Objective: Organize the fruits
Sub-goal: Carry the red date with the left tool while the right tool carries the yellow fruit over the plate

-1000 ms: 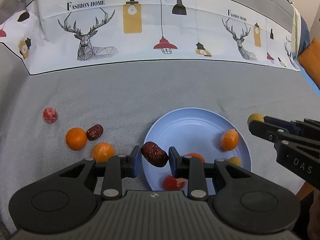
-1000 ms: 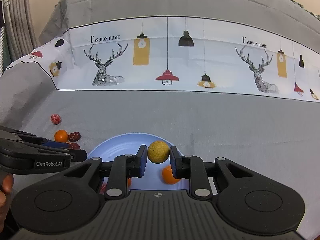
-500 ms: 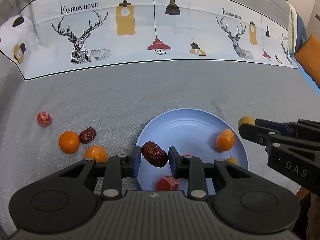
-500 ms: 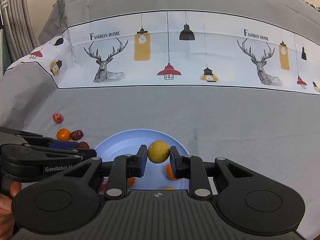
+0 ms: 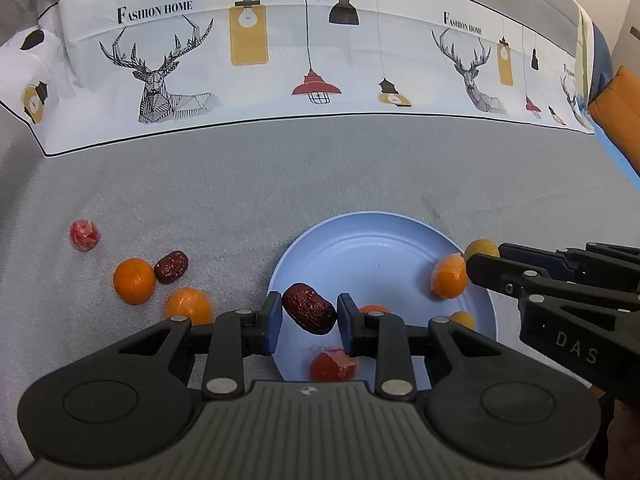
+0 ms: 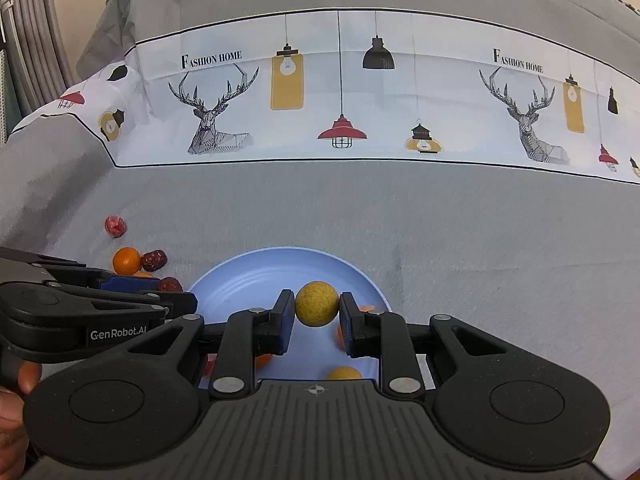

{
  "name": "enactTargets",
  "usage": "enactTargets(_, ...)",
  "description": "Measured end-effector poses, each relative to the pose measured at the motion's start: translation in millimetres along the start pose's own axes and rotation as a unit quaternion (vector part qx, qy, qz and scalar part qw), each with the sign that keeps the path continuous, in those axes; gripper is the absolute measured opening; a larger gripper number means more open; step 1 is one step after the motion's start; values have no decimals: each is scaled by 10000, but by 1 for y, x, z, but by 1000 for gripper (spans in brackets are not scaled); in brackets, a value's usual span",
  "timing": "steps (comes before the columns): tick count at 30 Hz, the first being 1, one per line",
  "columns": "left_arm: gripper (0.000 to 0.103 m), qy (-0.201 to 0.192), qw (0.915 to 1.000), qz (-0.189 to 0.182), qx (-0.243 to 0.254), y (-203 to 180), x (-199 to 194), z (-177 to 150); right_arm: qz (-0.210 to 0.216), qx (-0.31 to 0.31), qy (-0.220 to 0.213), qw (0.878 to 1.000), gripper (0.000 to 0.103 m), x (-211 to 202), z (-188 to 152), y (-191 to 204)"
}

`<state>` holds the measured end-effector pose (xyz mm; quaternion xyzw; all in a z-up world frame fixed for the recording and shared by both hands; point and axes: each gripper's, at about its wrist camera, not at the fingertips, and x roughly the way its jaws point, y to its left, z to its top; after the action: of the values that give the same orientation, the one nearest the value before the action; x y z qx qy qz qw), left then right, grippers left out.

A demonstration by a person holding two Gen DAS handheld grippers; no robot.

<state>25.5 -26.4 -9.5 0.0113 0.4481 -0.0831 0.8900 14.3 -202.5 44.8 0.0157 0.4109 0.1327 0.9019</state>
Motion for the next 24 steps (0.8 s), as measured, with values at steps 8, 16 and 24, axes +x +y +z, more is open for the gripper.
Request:
enactTargets(8, 33, 30, 10000, 12, 21, -1, 2, 0, -7, -14, 68, 10000, 26, 4, -2, 1)
enactTargets(16, 33, 30, 10000, 14, 22, -2, 2, -1, -3, -31, 76, 10000, 26, 5, -2, 2)
enactTargets(24, 33, 36, 10000, -16, 49, -5, 2, -1, 5, -43, 79, 10000, 26, 5, -3, 3)
